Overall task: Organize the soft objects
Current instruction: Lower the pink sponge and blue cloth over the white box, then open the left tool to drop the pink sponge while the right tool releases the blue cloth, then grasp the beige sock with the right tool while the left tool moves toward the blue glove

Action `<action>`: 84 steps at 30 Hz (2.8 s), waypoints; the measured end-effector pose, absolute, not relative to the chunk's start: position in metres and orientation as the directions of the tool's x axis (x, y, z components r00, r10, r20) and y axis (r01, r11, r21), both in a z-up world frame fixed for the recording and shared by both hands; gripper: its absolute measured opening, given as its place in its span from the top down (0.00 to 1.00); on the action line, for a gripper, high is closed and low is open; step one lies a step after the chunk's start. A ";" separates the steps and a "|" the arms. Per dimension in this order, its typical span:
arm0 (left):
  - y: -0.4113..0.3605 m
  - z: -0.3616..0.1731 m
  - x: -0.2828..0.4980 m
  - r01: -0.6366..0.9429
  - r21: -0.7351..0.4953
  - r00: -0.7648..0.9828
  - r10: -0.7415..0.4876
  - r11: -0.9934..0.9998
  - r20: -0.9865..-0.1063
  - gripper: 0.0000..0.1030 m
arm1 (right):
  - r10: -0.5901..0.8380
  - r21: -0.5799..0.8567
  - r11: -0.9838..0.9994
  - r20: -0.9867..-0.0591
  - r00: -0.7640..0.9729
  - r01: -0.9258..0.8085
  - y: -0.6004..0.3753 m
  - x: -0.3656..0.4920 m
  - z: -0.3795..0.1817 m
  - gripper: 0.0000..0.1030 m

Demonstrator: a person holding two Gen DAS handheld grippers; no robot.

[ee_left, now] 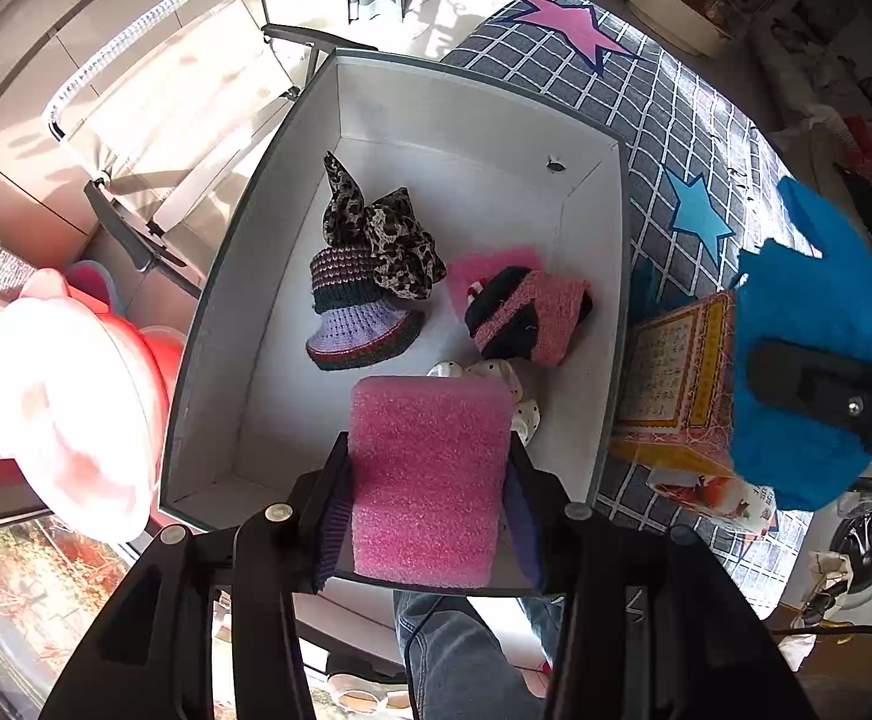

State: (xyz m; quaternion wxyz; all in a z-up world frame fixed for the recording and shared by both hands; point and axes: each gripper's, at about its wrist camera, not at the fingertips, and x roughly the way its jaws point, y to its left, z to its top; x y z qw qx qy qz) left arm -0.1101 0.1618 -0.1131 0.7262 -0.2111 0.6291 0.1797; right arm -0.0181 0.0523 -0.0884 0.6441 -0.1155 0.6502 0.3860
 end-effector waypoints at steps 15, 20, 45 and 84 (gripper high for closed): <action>0.177 -0.127 -0.118 -0.583 -0.063 0.119 0.009 0.810 -0.993 0.52 | 0.333 0.357 0.645 -0.927 -0.173 -0.675 0.091 -0.013 -0.093 0.67; 0.178 -0.129 -0.118 -0.585 -0.058 0.113 0.011 0.809 -0.994 0.52 | 0.329 0.355 0.637 -0.928 -0.175 -0.684 0.099 -0.015 -0.094 0.67; 0.182 -0.136 -0.109 -0.593 -0.056 0.098 0.004 0.803 -0.995 0.52 | 0.307 0.347 0.635 -0.933 -0.186 -0.690 0.127 -0.005 -0.107 0.67; 0.152 -0.127 -0.072 -0.596 -0.253 0.119 -0.228 0.762 -0.966 0.00 | 0.142 0.267 0.929 -0.898 -0.415 -0.258 -0.037 0.120 -0.258 0.01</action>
